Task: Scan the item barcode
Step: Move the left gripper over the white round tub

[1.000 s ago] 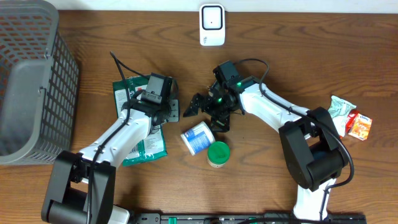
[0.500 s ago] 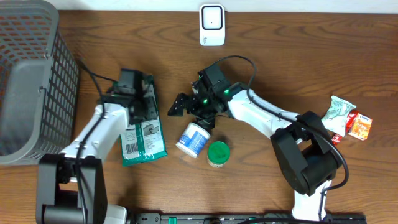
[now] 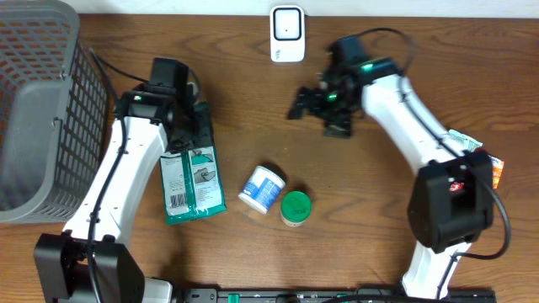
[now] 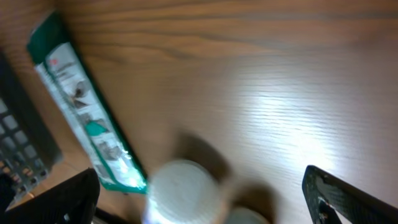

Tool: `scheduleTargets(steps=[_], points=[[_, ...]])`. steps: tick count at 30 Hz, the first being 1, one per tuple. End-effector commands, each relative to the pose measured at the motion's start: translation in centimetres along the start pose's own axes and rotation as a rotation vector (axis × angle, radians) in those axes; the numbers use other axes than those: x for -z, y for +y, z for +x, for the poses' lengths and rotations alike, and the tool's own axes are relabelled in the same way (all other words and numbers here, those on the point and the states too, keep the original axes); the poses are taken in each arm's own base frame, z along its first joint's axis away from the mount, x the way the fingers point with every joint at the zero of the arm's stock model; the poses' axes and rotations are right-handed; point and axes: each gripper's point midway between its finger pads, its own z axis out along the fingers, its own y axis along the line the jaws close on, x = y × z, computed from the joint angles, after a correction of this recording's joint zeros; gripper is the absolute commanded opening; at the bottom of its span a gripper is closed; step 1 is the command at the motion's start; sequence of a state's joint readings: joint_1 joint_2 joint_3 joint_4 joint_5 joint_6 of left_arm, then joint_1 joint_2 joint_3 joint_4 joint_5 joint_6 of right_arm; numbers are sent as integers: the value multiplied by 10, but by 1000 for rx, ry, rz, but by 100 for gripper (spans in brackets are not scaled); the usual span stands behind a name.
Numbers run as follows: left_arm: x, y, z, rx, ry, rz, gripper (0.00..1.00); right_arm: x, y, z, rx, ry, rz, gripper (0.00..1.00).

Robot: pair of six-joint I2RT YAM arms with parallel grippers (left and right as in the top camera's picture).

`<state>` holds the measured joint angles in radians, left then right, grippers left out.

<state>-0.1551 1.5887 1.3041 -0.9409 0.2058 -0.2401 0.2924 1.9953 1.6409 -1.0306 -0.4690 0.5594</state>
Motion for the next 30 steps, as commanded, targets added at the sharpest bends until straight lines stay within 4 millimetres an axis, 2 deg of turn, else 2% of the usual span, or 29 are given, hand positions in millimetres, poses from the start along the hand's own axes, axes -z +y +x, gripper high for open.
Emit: scheduleTargets(steps=[1, 5, 7, 9, 13, 15, 18, 21, 28, 30], points=[[3, -19, 10, -99, 24, 39, 39, 18, -21, 1, 54, 28, -8, 99], [1, -46, 15, -202, 18, 84, 25, 30, -54, 8, 11, 87, 38, 99], [0, -60, 15, -240, -3, 102, 26, 34, -67, 11, -22, 100, 76, 99], [-1, -72, 16, -274, -16, 117, 37, 35, -79, 13, -36, 103, 124, 99], [-3, -95, 24, -333, -23, 142, 50, 39, -99, 12, -38, 89, 239, 99], [-6, -100, 27, -367, -32, 115, 51, 39, -101, 13, -38, 90, 255, 99], [-13, -94, 29, -402, -45, 6, 52, 39, -100, 15, -36, 95, 256, 99], [-20, -96, 38, -425, -9, -9, 52, 39, -100, 15, -35, 96, 256, 99], [-43, -105, 58, -531, 75, -29, 80, 39, -100, 15, -35, 96, 256, 99], [-50, -107, 62, -575, 90, -30, 83, 39, -100, 15, -34, 95, 257, 99]])
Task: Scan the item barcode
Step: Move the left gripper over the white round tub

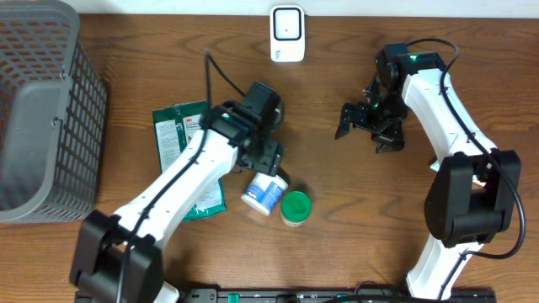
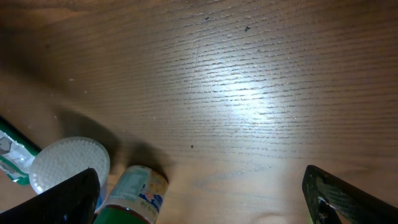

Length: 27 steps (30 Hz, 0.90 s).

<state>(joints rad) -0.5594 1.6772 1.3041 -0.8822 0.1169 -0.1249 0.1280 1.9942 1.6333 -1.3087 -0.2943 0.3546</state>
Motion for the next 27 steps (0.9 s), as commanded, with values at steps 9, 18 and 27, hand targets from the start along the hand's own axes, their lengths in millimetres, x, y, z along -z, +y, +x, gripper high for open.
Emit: scheduleTargets(steps=[9, 18, 27], points=[[-42, -16, 8, -178, 104, 48, 85, 2, 2, 3, 25, -10, 7, 99], [-57, -1, 12, -177, 143, -31, 82, 2, 3, 1, 27, -17, 4, 99], [-60, 3, 12, -169, 148, -35, 82, 2, 3, 1, 28, -17, 4, 99]])
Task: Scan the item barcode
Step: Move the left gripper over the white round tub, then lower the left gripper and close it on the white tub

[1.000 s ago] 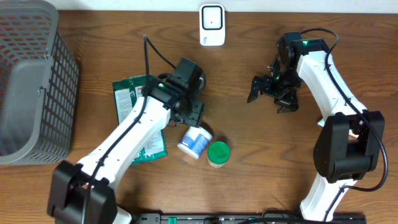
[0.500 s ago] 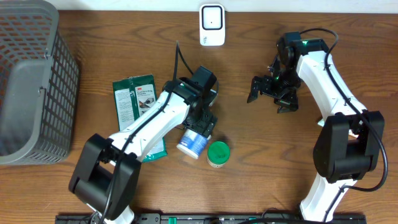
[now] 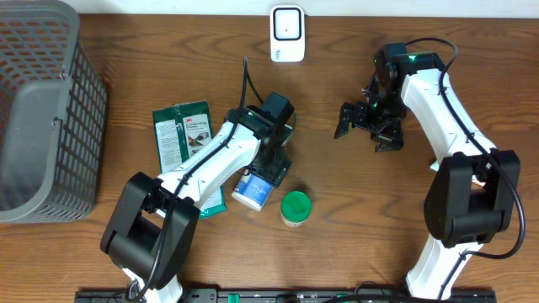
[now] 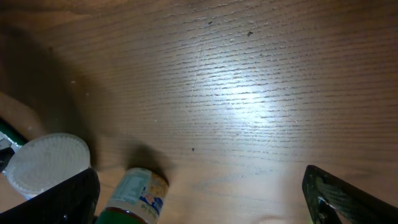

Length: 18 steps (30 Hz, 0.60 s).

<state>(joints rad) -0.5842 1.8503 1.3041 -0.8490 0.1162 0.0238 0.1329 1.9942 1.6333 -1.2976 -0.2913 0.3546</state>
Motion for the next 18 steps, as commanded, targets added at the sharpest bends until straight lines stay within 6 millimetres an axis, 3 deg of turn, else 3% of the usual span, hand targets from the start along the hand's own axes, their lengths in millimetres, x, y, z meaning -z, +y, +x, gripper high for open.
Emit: scheduleTargets(steps=[1, 18], points=[[-5, 6, 2, -3, 13, -21, 82, 2, 1, 3, 20, -8, 4, 99], [-12, 8, 14, 3, 56, -34, 82, 3, 2, 0, 23, -18, 0, 99]])
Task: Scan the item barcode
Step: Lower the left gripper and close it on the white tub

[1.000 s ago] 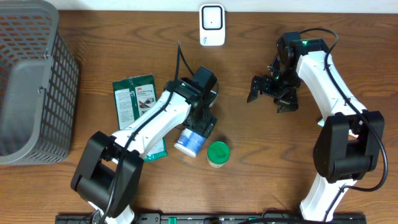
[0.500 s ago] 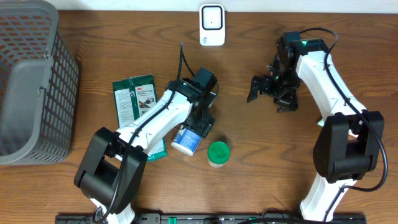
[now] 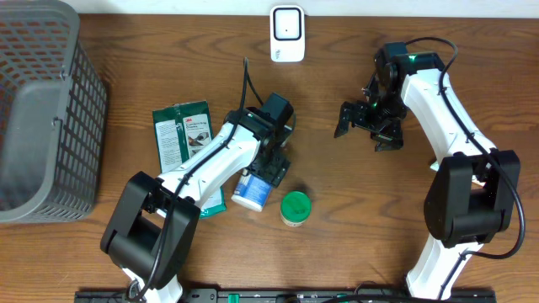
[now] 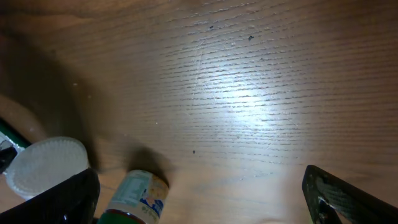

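A white barcode scanner (image 3: 286, 34) stands at the table's far edge. A jar with a white lid (image 3: 250, 192) lies on its side mid-table, its lid (image 4: 46, 165) also showing in the right wrist view. My left gripper (image 3: 271, 167) sits at the jar's far end; the arm hides whether its fingers are closed on the jar. A green-capped bottle (image 3: 295, 208) lies just right of the jar, its label (image 4: 134, 196) facing the right wrist camera. A green packet (image 3: 181, 139) lies flat to the left. My right gripper (image 3: 364, 135) hangs open and holds nothing, right of centre.
A grey mesh basket (image 3: 42, 109) fills the far left. An orange-and-white packet (image 3: 493, 168) lies at the right edge behind the right arm's base. The left arm stretches over the green packet's near end.
My left gripper was at the far end of the green packet, my right gripper below the scanner. Then the left gripper stood over the white-lidded jar and the right gripper further right. By 0.6 s ago the jar lay slightly further left, the left gripper at it, as now.
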Tool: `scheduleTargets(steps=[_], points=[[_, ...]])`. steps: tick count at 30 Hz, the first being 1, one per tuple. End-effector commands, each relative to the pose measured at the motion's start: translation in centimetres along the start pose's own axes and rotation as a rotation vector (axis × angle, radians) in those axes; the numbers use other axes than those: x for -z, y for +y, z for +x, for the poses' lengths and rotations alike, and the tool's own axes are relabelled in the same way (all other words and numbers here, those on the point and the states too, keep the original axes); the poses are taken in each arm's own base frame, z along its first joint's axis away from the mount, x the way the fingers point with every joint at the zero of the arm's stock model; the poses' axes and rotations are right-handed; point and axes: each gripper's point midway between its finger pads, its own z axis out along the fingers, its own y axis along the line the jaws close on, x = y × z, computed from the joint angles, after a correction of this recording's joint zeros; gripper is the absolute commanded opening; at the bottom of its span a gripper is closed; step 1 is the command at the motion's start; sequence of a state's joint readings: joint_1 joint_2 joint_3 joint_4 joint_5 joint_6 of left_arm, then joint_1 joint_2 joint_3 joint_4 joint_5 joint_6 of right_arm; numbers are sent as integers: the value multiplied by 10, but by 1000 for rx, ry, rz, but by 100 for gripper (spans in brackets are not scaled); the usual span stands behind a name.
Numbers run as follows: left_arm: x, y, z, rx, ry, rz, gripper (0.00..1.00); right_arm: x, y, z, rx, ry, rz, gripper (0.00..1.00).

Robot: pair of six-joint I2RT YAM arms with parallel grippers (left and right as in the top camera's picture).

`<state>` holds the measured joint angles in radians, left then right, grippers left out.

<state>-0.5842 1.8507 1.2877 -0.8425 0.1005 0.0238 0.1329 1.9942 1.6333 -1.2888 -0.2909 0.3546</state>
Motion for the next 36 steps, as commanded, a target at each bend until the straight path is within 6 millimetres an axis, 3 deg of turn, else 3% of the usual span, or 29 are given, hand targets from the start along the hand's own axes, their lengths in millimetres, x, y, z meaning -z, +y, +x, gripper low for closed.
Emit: scheduleTargets(steps=[1, 28, 33, 36], points=[[-8, 5, 12, 10, 54, -19, 82, 3, 2, 2, 21, -11, 3, 99], [-13, 10, 20, 55, 74, -44, 82, 2, 2, 1, 24, -16, 0, 99], [-11, 10, 16, 58, 62, -44, 77, 2, 3, 0, 24, -18, 0, 99], [-6, 9, 8, 58, 39, -42, 67, 2, 3, 0, 25, -20, -1, 99]])
